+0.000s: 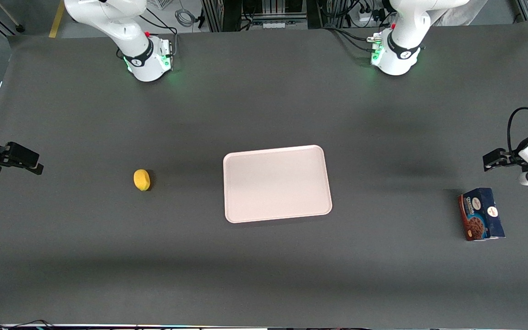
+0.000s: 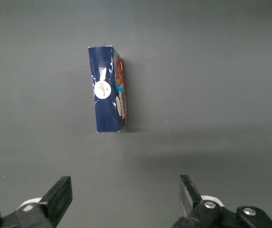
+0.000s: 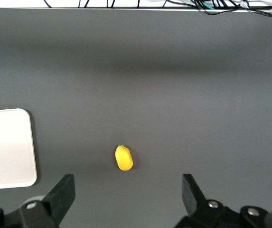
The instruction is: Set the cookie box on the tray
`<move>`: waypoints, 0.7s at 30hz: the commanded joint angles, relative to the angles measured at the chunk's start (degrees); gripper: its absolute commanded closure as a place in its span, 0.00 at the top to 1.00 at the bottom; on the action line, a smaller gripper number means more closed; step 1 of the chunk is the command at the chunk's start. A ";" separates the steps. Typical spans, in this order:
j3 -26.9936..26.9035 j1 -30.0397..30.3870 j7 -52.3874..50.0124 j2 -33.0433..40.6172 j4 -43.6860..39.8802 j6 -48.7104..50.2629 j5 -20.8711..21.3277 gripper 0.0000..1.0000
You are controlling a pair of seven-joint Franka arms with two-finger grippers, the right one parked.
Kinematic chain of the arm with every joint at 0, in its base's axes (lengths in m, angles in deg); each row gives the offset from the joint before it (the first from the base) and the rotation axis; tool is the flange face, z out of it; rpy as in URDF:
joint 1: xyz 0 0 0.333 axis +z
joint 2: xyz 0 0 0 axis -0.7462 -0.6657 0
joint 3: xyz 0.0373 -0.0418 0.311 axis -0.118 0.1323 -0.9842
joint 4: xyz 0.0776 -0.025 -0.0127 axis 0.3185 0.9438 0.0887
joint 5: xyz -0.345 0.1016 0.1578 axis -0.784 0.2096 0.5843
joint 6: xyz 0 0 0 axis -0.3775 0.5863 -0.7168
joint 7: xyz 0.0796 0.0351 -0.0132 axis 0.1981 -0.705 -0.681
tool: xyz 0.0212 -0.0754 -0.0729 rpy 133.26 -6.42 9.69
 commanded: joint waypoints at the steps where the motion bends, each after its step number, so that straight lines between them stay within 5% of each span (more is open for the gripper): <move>1: -0.61 0.02 3.42 -2.20 1.54 -4.58 0.60 1.00; 21: -2.11 0.46 11.07 -13.01 -0.65 -16.46 -0.97 1.00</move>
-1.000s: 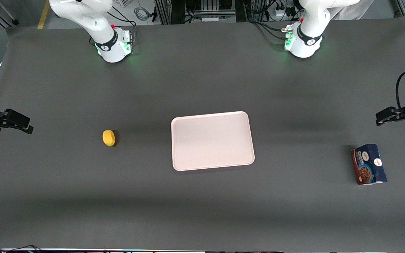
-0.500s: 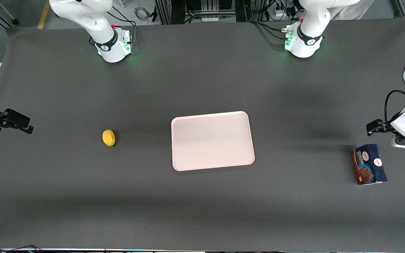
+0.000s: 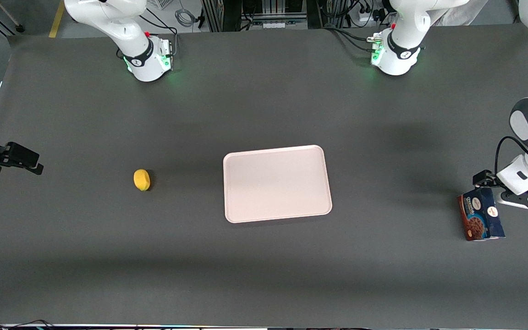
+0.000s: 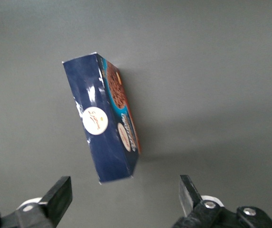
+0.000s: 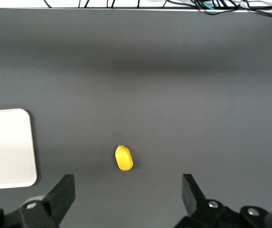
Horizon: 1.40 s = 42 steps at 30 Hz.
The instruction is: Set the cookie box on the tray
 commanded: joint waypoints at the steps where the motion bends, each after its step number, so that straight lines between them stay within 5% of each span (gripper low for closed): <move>1: -0.44 -0.04 1.55 -2.95 -2.40 -1.64 -1.95 1.00; 6: -0.79 0.22 1.73 -6.38 -5.04 -1.65 -5.74 1.00; 22: -1.14 0.66 1.90 -11.47 -6.62 -7.62 -6.26 1.00; 28: -1.23 1.10 2.34 -13.41 -7.50 -7.53 -12.59 1.00; 42: -1.32 1.54 3.49 -16.05 -9.52 -7.01 -16.29 1.00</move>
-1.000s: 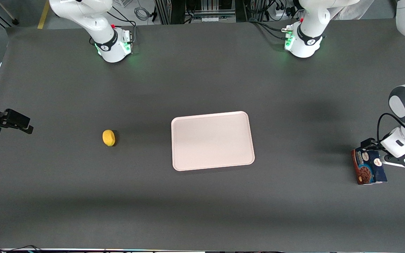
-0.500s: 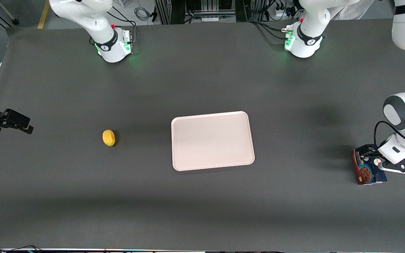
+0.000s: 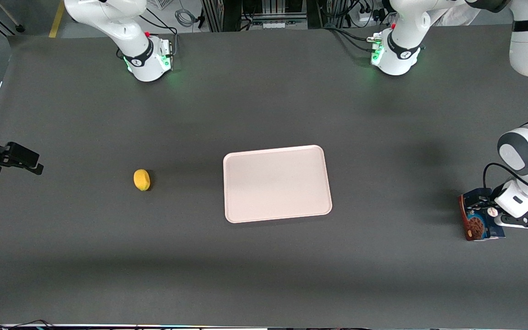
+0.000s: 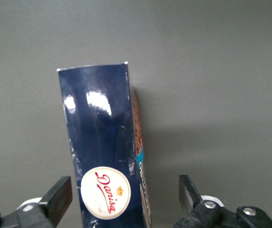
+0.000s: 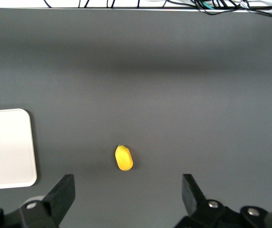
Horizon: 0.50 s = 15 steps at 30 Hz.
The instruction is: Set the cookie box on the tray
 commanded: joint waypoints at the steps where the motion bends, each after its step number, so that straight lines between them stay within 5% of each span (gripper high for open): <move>1: -0.38 -0.11 1.58 -2.17 -3.12 0.77 -1.53 1.00; 15: -0.47 -0.11 0.61 -4.37 -5.85 2.61 -2.05 0.99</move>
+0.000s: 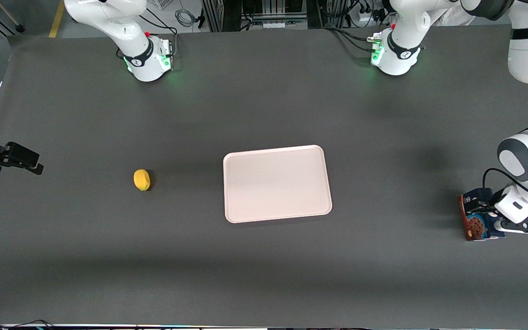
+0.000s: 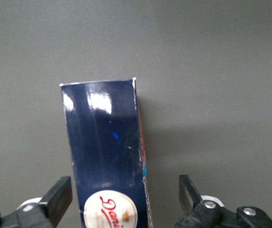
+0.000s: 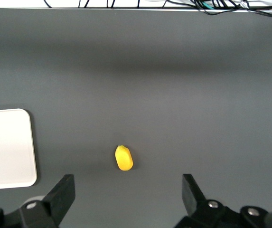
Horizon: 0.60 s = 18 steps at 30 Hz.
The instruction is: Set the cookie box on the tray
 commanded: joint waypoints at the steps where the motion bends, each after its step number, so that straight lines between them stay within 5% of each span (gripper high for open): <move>1: -0.46 -0.02 0.58 -1.69 -2.54 1.79 -1.20 0.99; 14: -1.96 -0.20 0.58 -1.69 -3.24 2.50 -1.20 0.49; 18: -1.96 -0.20 0.14 -1.69 -3.41 2.50 -1.29 0.46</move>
